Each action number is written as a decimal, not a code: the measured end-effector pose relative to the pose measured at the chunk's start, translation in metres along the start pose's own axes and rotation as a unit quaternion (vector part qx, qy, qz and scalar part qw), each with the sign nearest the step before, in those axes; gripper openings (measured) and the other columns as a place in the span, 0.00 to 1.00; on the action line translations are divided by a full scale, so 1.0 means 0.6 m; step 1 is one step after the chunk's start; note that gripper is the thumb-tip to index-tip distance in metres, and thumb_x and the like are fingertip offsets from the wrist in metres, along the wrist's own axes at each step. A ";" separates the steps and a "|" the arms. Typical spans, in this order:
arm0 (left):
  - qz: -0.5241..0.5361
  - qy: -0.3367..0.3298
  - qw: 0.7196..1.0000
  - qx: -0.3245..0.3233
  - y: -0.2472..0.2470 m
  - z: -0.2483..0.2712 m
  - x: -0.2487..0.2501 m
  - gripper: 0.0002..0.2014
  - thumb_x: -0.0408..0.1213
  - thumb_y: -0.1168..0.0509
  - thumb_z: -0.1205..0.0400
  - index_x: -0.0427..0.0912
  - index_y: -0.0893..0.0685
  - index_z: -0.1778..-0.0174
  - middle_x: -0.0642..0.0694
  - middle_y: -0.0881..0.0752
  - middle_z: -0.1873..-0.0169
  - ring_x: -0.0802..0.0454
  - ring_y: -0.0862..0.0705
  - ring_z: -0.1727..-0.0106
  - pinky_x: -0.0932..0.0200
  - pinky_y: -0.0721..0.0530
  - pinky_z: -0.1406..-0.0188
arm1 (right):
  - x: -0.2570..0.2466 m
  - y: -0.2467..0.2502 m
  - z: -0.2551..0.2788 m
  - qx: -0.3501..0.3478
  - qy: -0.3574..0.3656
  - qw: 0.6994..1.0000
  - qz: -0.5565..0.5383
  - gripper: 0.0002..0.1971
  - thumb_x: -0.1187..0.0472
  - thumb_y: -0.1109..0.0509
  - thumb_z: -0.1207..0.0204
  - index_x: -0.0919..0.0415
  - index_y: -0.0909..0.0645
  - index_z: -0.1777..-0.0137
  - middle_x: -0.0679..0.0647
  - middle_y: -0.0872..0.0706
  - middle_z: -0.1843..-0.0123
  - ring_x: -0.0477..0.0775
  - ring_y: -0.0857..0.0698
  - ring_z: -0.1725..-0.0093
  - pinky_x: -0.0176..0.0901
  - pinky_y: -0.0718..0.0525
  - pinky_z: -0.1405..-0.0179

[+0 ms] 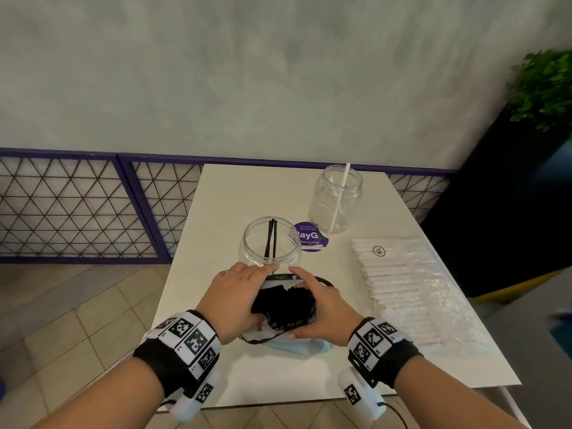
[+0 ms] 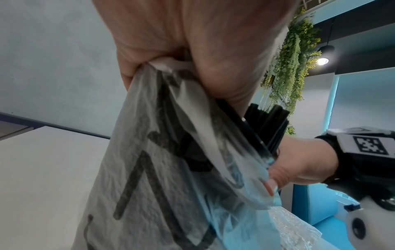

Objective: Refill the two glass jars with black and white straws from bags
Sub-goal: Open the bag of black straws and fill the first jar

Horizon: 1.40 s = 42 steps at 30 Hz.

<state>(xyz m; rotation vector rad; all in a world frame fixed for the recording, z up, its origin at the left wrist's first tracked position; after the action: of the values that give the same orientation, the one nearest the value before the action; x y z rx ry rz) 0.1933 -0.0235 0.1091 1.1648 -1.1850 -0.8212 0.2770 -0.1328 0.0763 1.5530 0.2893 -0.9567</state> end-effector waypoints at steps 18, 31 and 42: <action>0.017 0.035 0.998 0.058 0.015 -0.006 -0.013 0.34 0.47 0.28 0.32 0.51 0.27 0.28 0.49 0.15 0.42 0.43 0.20 0.42 0.49 0.19 0.44 | -0.025 0.061 0.029 0.145 0.025 0.983 -0.111 0.51 0.49 0.17 0.42 0.47 0.43 0.22 0.43 0.31 0.29 0.36 0.29 0.30 0.30 0.30 0.31; 0.203 0.053 0.978 -0.002 0.023 -0.007 -0.059 0.42 0.70 0.40 0.39 0.56 0.27 0.29 0.55 0.25 0.38 0.57 0.27 0.36 0.65 0.32 0.36 | -0.086 0.042 -0.024 0.150 0.112 0.941 0.281 0.21 0.42 0.45 0.21 0.51 0.25 0.34 0.49 0.18 0.41 0.56 0.17 0.47 0.51 0.19 0.51; 0.347 0.147 0.925 0.050 0.010 0.003 -0.081 0.15 0.51 0.34 0.20 0.55 0.17 0.39 0.55 0.14 0.42 0.59 0.18 0.40 0.56 0.23 0.33 | -0.090 0.039 -0.035 0.085 0.136 0.947 0.280 0.33 0.29 0.51 0.23 0.48 0.31 0.26 0.46 0.24 0.31 0.51 0.23 0.37 0.49 0.23 0.39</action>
<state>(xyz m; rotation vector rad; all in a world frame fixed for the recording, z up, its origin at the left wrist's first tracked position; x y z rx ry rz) 0.1801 0.0233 0.1026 0.8147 -1.2709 -0.0428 0.2674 -0.1012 0.1293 1.7917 -0.0519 -0.3277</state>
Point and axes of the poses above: each hand's wrist, its own z-axis away from the middle knuckle, its own y-axis out of the back of the hand, x = y × z, the point moved 9 cm from there along -z, towards the middle knuckle
